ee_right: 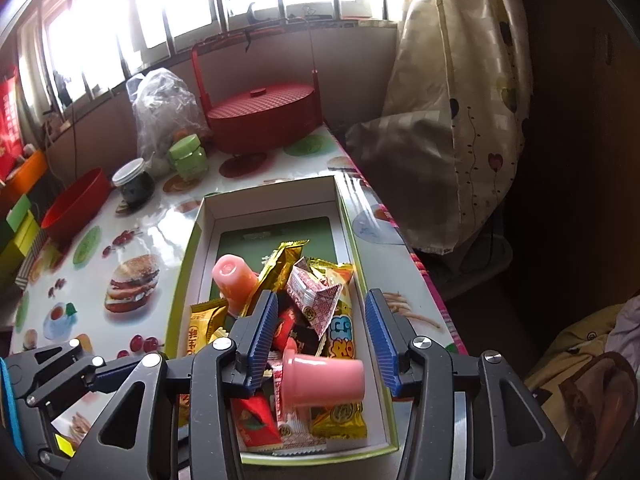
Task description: Organize snacks
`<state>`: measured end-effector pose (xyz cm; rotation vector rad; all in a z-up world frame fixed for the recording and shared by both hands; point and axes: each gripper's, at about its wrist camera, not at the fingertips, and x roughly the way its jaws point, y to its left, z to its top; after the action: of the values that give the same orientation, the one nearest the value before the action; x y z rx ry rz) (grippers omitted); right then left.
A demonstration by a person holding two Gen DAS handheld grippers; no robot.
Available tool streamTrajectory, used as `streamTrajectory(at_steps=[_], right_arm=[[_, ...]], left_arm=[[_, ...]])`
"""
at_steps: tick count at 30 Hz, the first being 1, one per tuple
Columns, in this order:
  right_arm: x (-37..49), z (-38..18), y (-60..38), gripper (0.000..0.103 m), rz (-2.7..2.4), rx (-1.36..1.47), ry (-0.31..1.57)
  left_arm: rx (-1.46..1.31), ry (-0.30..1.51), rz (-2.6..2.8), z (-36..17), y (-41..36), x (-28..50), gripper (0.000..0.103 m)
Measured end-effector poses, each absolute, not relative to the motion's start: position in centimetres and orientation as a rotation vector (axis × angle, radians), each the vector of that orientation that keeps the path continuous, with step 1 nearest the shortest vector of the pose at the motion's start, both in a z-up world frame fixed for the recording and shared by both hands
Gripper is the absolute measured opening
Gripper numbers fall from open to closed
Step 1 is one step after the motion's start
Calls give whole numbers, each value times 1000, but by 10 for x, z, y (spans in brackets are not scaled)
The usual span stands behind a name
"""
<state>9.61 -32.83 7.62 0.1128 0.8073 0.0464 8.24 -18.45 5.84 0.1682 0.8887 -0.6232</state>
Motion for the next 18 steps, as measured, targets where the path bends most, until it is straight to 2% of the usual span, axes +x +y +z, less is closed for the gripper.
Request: streamTrajectory(at_steps=[9,18], right_arm=[[67,85,-328,53,-4,154,776],[29,79,-316,57,-61,154,783]], left_arm=[[124,869,-542,63,-159,69,52],[93,896,-474,47,-129,57,52]])
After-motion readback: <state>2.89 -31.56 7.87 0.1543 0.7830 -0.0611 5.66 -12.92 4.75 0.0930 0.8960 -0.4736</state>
